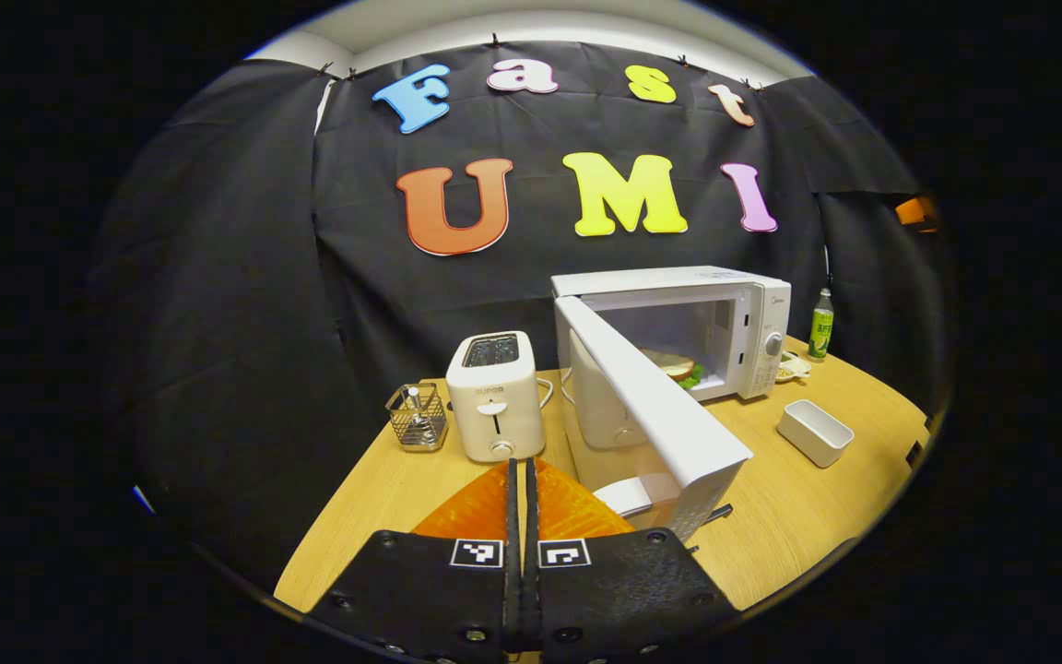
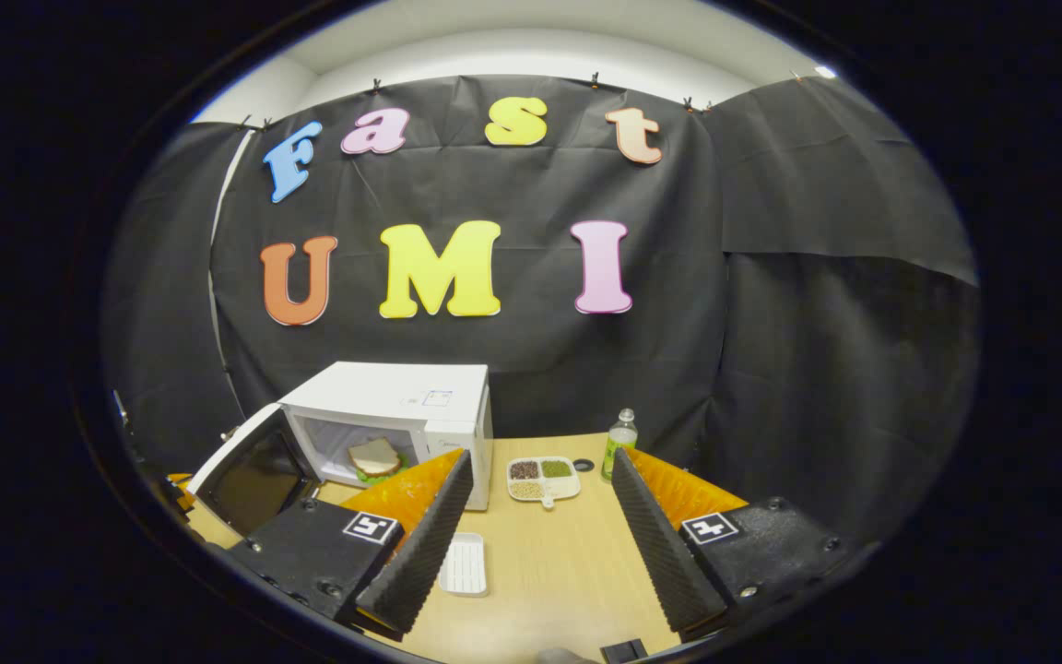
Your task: Open the microwave oven with the left hand, put the food in, and close the microwave oven.
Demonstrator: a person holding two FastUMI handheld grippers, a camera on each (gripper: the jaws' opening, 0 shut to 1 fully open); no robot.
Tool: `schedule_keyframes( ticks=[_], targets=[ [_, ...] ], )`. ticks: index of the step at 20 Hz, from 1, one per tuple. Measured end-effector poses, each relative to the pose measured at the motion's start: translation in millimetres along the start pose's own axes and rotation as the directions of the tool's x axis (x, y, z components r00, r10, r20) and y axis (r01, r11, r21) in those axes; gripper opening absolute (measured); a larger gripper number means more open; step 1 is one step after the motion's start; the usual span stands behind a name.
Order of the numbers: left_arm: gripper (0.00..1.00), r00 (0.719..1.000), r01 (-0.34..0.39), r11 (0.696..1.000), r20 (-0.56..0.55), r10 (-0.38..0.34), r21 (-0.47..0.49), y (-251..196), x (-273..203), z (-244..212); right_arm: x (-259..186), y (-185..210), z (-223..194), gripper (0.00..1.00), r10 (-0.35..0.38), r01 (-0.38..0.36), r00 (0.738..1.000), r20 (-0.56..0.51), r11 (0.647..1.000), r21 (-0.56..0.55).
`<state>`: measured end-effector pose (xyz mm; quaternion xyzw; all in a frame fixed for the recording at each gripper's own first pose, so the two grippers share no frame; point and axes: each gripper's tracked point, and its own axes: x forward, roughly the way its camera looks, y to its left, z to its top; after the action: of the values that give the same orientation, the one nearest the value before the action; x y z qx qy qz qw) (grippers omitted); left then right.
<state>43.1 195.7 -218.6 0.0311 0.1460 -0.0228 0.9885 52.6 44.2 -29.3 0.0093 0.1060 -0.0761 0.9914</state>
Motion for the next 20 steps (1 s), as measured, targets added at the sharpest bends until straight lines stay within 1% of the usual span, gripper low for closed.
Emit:
schedule_keyframes(
  ticks=[3, 5, 6, 7, 10, 11, 12, 20],
  targets=[
    [0.00, 1.000, 0.021, 1.000, 0.002, -0.021, 0.003, -17.0, -0.2, 1.9, -0.9, -1.6, -6.2, 0.97, 0.004, -0.004, 1.000, -0.017, 1.000, -0.005],
    [0.00, 0.999, 0.048, 0.999, 0.004, -0.048, -0.002, -33.7, 0.5, 5.0, -0.9, -2.3, -7.5, 0.97, 0.009, -0.009, 1.000, -0.023, 1.000, -0.003],
    [0.00, 0.998, 0.060, 0.998, 0.006, -0.060, -0.003, -42.0, 1.2, 6.2, -0.4, -2.0, -9.3, 0.91, 0.013, -0.013, 1.000, -0.025, 1.000, -0.002],
    [0.00, 0.997, 0.072, 0.997, 0.007, -0.072, -0.001, -49.8, 2.8, 6.5, 0.0, -2.8, -9.9, 0.97, 0.015, -0.015, 1.000, -0.027, 1.000, -0.001],
    [0.00, 0.994, 0.106, 0.994, 0.000, -0.106, 0.005, -73.6, 10.6, 8.3, 3.7, -5.9, -12.6, 0.97, 0.026, -0.027, 0.999, -0.039, 1.000, -0.005],
    [0.00, 0.993, 0.119, 0.993, 0.004, -0.119, 0.005, -82.4, 12.5, 10.2, 4.6, -8.1, -11.8, 0.91, 0.029, -0.029, 0.999, -0.039, 1.000, -0.004],
    [0.00, 0.991, 0.131, 0.991, 0.004, -0.132, 0.004, -91.7, 14.5, 12.3, 4.4, -11.4, -10.5, 0.97, 0.029, -0.029, 0.999, -0.038, 1.000, -0.004],
    [0.00, 0.973, 0.232, 0.972, 0.002, -0.232, 0.026, -165.4, 39.4, 21.9, 7.0, -39.5, -5.7, 0.97, 0.025, -0.025, 0.999, -0.038, 1.000, 0.016]
  ],
)
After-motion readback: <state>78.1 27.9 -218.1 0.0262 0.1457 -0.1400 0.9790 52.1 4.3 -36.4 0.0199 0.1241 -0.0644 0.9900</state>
